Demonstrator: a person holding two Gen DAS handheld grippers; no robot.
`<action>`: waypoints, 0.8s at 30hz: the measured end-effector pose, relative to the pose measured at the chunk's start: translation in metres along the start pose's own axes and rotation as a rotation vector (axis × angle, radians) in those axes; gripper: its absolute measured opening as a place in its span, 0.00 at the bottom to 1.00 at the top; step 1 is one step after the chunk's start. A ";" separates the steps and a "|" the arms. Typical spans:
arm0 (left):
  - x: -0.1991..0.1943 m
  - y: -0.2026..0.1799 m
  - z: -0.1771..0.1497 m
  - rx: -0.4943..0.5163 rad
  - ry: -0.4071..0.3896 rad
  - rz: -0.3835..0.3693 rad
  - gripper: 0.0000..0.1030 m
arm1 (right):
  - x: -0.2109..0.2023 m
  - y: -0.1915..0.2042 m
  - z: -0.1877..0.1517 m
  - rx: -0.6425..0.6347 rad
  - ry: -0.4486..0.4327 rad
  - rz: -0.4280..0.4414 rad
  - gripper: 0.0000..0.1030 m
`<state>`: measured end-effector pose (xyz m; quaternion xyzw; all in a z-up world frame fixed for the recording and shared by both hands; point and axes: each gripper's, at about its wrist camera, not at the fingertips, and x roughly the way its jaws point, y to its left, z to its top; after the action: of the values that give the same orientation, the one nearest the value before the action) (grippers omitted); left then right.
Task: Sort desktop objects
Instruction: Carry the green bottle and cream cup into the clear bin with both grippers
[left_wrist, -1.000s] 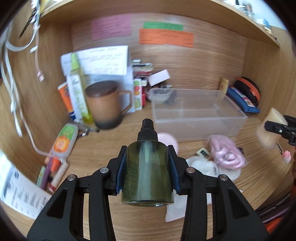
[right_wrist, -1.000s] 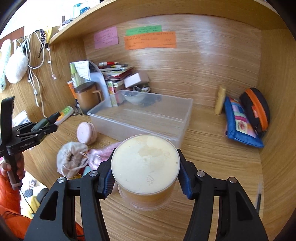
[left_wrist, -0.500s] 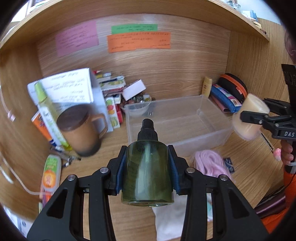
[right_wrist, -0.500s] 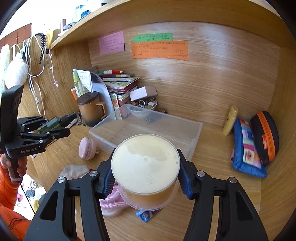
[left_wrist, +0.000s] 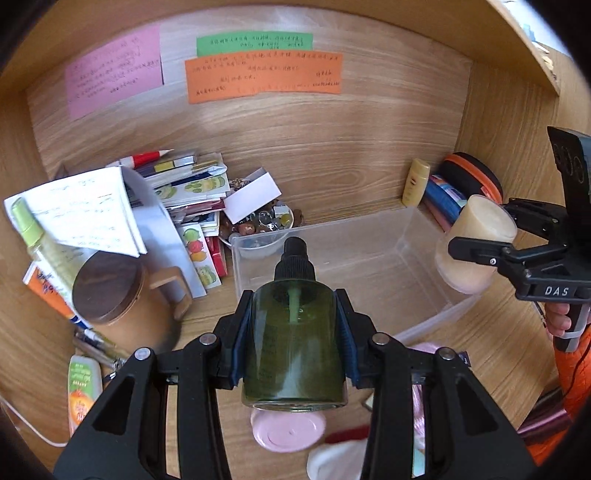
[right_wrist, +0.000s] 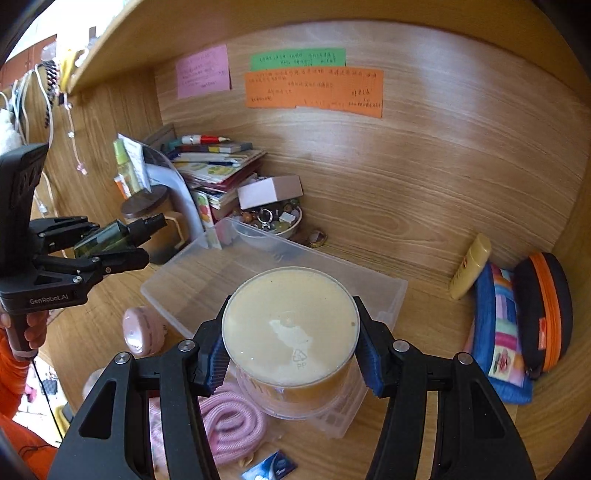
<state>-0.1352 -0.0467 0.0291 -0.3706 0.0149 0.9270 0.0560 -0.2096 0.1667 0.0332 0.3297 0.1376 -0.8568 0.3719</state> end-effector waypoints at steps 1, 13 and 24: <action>0.004 0.001 0.002 0.001 0.006 -0.003 0.40 | 0.005 -0.001 0.002 -0.001 0.006 0.001 0.52; 0.057 0.001 0.017 0.024 0.092 -0.033 0.40 | 0.054 -0.011 0.010 -0.027 0.083 -0.011 0.51; 0.092 -0.002 0.016 0.043 0.170 -0.062 0.40 | 0.079 -0.003 0.009 -0.103 0.150 -0.020 0.44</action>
<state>-0.2123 -0.0354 -0.0223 -0.4468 0.0279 0.8896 0.0909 -0.2560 0.1211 -0.0125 0.3721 0.2121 -0.8252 0.3682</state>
